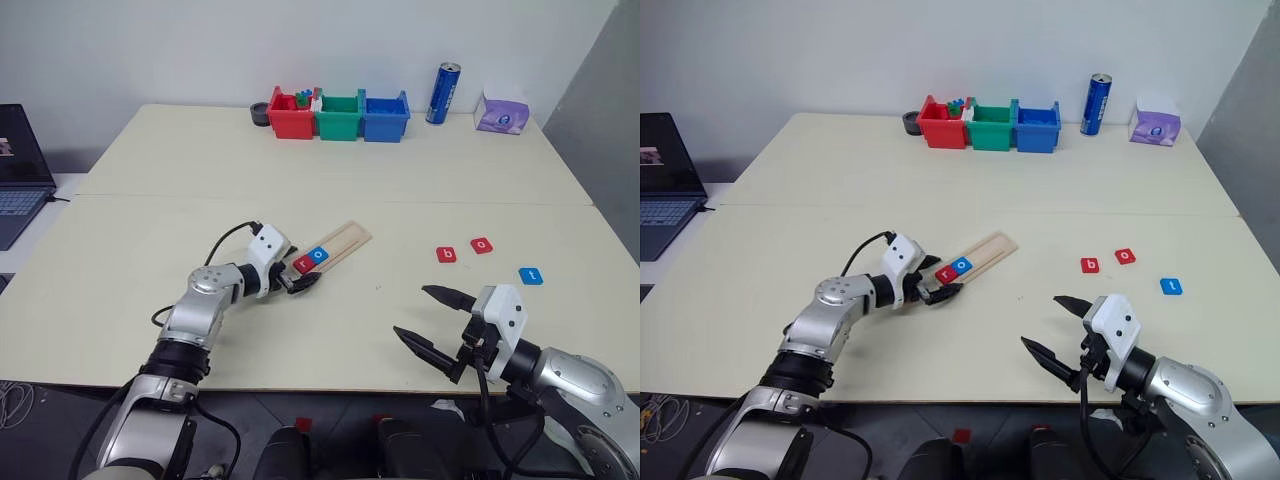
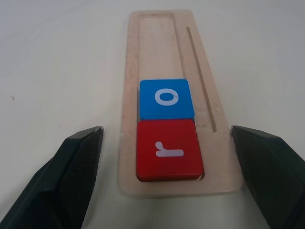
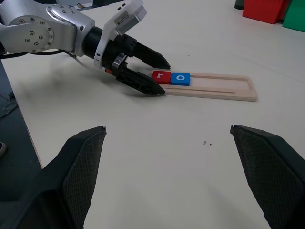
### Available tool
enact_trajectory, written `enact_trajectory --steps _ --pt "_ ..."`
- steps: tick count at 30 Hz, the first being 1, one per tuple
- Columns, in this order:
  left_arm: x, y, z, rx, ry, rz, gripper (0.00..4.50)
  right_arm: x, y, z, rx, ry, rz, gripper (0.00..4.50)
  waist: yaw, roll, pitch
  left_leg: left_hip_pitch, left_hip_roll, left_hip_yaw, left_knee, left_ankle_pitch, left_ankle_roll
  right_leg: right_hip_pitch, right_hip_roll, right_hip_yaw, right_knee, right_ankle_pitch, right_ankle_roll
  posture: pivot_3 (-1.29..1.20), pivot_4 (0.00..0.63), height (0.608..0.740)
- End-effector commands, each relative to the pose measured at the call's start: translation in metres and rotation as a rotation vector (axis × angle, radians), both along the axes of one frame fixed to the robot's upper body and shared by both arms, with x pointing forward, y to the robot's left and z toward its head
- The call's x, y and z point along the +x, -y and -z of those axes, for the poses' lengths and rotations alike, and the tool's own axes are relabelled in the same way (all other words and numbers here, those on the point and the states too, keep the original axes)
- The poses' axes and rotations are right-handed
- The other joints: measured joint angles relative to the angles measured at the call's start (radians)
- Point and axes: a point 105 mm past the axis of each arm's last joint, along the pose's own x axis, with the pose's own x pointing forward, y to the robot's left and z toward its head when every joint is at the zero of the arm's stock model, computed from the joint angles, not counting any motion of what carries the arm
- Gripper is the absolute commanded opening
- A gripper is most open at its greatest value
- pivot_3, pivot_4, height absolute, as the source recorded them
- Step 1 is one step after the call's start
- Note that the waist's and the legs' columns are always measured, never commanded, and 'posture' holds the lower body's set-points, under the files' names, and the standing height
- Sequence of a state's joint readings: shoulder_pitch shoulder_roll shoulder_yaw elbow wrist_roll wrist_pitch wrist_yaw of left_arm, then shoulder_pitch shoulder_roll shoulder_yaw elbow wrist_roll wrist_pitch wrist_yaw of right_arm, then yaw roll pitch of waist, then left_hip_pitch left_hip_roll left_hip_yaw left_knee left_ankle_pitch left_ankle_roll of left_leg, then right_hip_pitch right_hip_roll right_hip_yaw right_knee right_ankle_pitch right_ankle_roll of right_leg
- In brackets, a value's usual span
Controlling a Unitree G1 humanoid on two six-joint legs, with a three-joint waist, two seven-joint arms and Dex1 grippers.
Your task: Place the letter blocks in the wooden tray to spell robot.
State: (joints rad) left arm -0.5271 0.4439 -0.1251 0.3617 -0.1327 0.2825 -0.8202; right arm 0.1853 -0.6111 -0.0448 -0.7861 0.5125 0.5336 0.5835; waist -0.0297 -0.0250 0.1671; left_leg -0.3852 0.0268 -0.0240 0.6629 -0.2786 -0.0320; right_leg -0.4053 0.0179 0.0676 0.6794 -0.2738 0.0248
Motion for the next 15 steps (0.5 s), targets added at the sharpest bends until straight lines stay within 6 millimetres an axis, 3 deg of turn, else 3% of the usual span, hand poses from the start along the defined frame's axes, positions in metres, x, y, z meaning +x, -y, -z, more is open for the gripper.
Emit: enact_trajectory --steps 1,15 --pt "0.0015 0.0086 -0.0179 -0.033 0.031 0.025 4.50 -0.0061 -0.0088 -0.0131 0.021 0.048 -0.039 4.45 0.000 0.000 0.000 0.000 0.000 0.000 0.000 0.000 0.000 0.000 0.000 0.000 0.000 0.000 0.000 0.00 0.150 0.740" --pt "-0.0025 0.0077 -0.0120 0.023 -0.052 -0.021 4.50 -0.0062 -0.0121 -0.0156 0.037 0.049 -0.057 4.45 0.000 0.000 0.000 0.000 0.000 0.000 0.000 0.000 0.000 0.000 0.000 0.000 0.000 0.000 0.000 0.00 0.150 0.740"
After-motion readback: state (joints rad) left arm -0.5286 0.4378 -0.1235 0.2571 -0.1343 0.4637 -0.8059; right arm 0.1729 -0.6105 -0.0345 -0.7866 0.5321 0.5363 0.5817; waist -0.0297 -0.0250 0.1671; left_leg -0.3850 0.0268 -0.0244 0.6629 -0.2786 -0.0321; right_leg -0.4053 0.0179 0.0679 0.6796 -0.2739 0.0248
